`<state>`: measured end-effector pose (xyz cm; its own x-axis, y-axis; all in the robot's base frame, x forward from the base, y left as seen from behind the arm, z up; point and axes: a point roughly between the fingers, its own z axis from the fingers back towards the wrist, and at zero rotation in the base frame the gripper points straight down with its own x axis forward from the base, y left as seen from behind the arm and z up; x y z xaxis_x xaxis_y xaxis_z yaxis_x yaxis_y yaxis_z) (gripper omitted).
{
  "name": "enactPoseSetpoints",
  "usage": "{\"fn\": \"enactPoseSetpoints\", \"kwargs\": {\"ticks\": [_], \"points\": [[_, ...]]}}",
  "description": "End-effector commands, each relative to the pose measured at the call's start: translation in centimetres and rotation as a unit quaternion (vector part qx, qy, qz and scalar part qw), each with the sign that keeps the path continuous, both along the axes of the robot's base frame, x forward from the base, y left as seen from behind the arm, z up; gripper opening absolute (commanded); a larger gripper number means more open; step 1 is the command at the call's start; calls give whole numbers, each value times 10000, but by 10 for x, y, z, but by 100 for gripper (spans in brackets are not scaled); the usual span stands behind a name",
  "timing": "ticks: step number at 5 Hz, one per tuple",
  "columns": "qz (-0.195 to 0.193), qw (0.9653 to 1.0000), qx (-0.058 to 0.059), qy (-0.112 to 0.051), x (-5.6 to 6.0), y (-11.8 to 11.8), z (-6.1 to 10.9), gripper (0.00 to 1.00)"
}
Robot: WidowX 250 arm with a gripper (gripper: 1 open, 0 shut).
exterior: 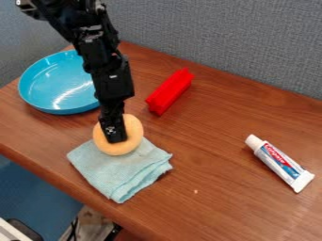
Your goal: Put the yellow ball on the blue plate
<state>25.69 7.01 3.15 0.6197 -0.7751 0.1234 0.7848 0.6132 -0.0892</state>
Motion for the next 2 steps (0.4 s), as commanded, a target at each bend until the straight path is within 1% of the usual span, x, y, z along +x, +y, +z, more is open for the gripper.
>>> {"fn": "enactPoseSetpoints", "kwargs": {"ticks": [1,2], "points": [[-97,9996,-141,220,-6,-5,-26,0],[-110,9996,-149,206,-6,-5,-26,0]]}}
